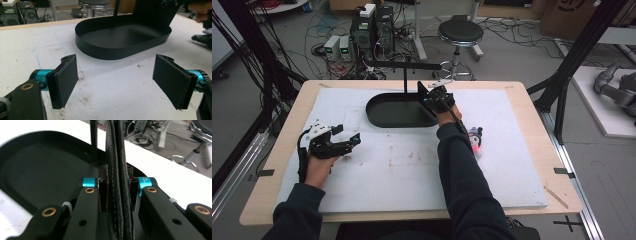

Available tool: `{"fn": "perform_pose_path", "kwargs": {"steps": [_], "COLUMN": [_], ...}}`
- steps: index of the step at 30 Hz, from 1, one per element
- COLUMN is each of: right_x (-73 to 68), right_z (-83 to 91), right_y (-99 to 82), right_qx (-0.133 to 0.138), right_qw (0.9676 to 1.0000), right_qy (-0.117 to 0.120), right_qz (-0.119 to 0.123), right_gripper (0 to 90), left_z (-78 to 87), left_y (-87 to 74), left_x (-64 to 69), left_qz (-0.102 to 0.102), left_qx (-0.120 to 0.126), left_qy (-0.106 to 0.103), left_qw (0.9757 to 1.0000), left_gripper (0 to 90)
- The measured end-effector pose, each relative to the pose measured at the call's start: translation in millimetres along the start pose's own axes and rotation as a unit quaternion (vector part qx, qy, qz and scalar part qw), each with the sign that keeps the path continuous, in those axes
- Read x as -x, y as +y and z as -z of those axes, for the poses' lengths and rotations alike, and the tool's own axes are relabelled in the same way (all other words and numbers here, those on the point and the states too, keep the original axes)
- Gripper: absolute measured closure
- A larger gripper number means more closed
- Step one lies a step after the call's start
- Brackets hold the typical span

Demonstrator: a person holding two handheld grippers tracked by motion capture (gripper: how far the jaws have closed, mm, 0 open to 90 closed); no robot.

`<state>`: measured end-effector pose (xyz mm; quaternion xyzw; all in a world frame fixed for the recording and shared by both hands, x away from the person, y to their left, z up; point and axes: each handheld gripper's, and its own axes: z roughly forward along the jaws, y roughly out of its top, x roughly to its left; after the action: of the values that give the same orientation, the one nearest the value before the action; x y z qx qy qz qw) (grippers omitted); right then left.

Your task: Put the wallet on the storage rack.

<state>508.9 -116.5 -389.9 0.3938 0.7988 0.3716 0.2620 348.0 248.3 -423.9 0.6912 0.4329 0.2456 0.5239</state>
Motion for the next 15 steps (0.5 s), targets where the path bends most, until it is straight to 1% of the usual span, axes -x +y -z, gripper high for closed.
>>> {"fn": "perform_pose_path", "kwargs": {"steps": [1,2,4,7,8,10,11,12,13,15], "right_x": [-0.3,-0.3,-1.0,-2.0,-3.1,-7.0,-8.0,-8.0,-9.4,-10.9], "right_z": [-2.9,-2.9,-7.6,-13.7,-15.8,-21.2,-23.1,-23.1,-25.2,-25.8], "right_y": [-1.2,-1.2,-3.2,-5.1,-5.6,-6.6,-6.9,-6.9,-7.4,-7.5], "right_qx": [-0.003,-0.003,-0.006,-0.001,-0.002,-0.005,-0.004,-0.004,-0.006,-0.002], "right_qw": [1.0000,1.0000,0.9998,0.9991,0.9986,0.9967,0.9962,0.9962,0.9955,0.9956], "right_qy": [-0.008,-0.008,-0.022,-0.042,-0.052,-0.076,-0.082,-0.082,-0.088,-0.087], "right_qz": [0.003,0.003,0.002,0.004,0.009,0.027,0.030,0.030,0.034,0.034], "right_gripper": [78.7,78.7,78.7,78.8,78.7,78.6,78.6,78.6,78.3,76.8], "left_z": [-0.1,-0.1,0.0,0.2,0.0,-0.2,-0.3,-0.3,-0.3,-0.1], "left_y": [0.0,0.0,0.2,0.5,0.4,0.3,0.3,0.3,0.3,0.2], "left_x": [-0.1,-0.1,0.1,1.1,1.4,1.5,1.4,1.5,1.4,1.0], "left_qz": [0.000,-0.001,-0.001,-0.002,-0.002,-0.003,-0.003,-0.002,-0.003,-0.003], "left_qx": [0.000,0.000,0.000,0.003,0.003,0.001,0.001,0.001,0.001,0.001], "left_qy": [-0.001,-0.001,-0.001,0.000,0.000,-0.001,0.000,-0.001,-0.001,0.000], "left_qw": [1.0000,1.0000,1.0000,1.0000,1.0000,1.0000,1.0000,1.0000,1.0000,1.0000], "left_gripper": [20.1,20.1,20.1,20.1,20.1,20.1,20.1,20.1,20.1,20.1]}}
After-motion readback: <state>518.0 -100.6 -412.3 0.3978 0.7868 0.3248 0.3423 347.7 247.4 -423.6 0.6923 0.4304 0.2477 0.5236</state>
